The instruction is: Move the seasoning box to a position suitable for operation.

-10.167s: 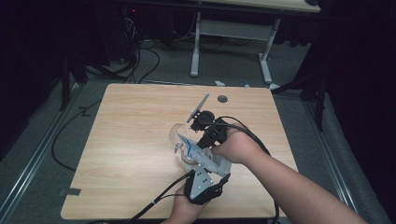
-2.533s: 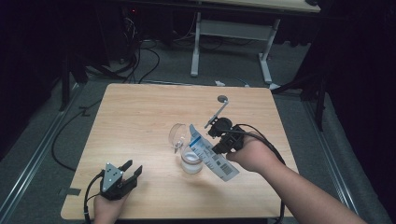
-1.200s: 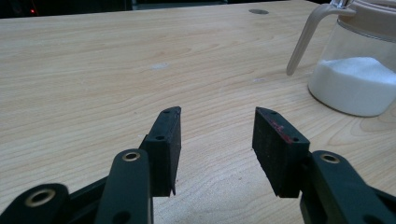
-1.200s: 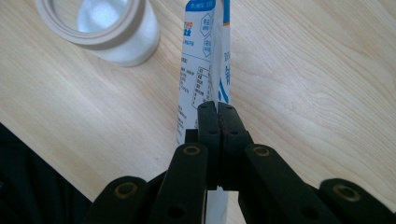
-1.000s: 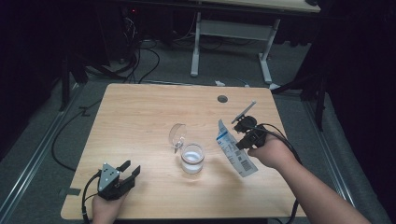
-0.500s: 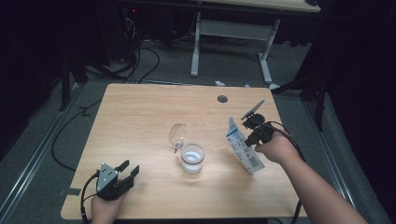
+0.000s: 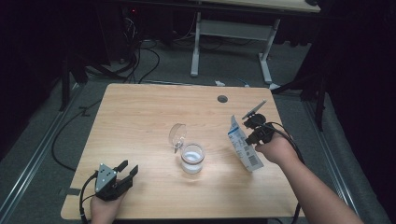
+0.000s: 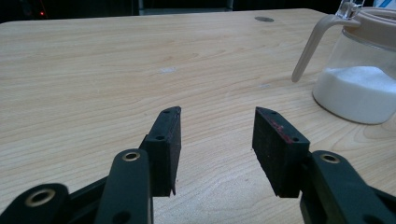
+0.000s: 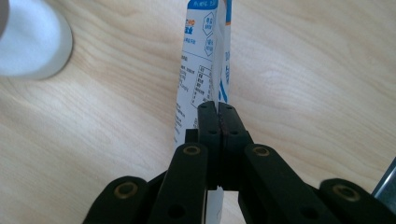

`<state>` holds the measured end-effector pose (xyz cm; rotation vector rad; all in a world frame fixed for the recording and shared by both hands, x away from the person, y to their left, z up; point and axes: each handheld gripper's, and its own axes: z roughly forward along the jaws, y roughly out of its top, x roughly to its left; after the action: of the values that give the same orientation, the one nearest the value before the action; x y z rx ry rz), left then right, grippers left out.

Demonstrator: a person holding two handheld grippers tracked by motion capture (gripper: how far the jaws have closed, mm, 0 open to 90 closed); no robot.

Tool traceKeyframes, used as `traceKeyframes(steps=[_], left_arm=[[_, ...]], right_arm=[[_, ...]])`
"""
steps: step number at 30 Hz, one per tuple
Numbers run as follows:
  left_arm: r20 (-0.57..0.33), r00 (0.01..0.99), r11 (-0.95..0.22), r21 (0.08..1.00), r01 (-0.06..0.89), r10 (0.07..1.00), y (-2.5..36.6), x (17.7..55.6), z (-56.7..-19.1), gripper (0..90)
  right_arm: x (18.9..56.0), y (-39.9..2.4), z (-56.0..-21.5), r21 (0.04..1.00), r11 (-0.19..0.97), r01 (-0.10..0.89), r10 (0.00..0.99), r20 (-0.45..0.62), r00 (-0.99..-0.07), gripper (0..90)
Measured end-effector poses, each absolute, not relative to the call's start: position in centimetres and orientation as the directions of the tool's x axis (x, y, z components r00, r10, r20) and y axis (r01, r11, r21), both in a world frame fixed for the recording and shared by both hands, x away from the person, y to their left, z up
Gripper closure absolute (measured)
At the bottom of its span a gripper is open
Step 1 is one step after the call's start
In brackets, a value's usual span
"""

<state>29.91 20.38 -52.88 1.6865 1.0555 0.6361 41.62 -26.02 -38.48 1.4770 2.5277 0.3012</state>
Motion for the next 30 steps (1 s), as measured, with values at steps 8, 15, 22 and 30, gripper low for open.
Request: traceKeyframes(steps=[8,15,22,30], left_arm=[[-0.069,0.477,-0.117,0.930,0.349,0.876,20.4,30.0,-53.0,52.6],[-0.068,0.472,-0.112,0.932,0.343,0.879,20.5,29.9,-52.8,52.8],[-0.067,0.468,-0.108,0.935,0.338,0.881,20.7,29.8,-52.7,53.2],[-0.064,0.471,-0.113,0.934,0.339,0.880,20.7,29.8,-52.7,53.3]], right_arm=[[40.8,-27.3,-37.3,0.442,0.412,0.797,0.896,-0.040,-0.441,89.8],[40.0,-27.5,-37.5,0.534,0.372,0.759,0.906,-0.034,-0.421,89.8],[39.3,-27.5,-38.5,0.592,0.353,0.724,0.913,-0.049,-0.405,89.8],[38.6,-27.4,-38.7,0.634,0.337,0.696,0.916,-0.052,-0.397,89.8]])
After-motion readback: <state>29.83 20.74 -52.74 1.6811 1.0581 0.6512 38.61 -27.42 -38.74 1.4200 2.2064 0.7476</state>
